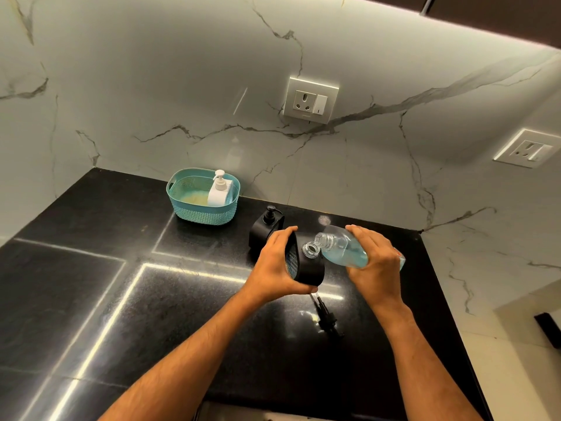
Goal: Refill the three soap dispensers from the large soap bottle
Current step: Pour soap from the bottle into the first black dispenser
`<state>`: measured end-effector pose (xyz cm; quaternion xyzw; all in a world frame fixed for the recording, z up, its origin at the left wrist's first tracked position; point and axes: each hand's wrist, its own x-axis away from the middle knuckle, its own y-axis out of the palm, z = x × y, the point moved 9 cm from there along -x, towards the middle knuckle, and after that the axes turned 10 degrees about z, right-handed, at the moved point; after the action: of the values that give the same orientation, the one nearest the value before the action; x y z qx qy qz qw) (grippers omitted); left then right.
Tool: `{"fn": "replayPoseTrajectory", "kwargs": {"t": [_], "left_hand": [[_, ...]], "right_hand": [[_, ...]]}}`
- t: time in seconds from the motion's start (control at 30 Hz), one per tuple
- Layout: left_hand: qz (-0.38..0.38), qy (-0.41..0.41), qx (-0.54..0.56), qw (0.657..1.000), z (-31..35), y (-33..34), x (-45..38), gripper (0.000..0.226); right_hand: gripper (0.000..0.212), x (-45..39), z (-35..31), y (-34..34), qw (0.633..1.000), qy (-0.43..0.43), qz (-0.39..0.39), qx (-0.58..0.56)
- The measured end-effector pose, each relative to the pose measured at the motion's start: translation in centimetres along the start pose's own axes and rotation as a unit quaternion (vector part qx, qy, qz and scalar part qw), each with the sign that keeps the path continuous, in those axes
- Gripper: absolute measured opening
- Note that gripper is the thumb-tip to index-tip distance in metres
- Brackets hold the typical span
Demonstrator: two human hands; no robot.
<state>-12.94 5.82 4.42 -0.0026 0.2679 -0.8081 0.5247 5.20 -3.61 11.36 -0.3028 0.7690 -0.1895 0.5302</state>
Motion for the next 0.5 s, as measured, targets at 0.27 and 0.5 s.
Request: {"fn": "replayPoseTrajectory", "kwargs": {"t": [0.27, 0.5], "left_hand": [[-0.003, -0.001, 0.014, 1.000, -0.4, 0.4, 0.1, 0.126], [-0.006, -0.007, 0.031, 0.999, -1.2, 1.0, -0.1, 0.127]], "right_hand": [[0.070, -0.6, 3.3, -0.6, 0.985, 0.132, 0.043, -0.106], [0.074, -1.6, 9.2, 1.7, 0.944, 0.259, 0.025, -0.202]]}}
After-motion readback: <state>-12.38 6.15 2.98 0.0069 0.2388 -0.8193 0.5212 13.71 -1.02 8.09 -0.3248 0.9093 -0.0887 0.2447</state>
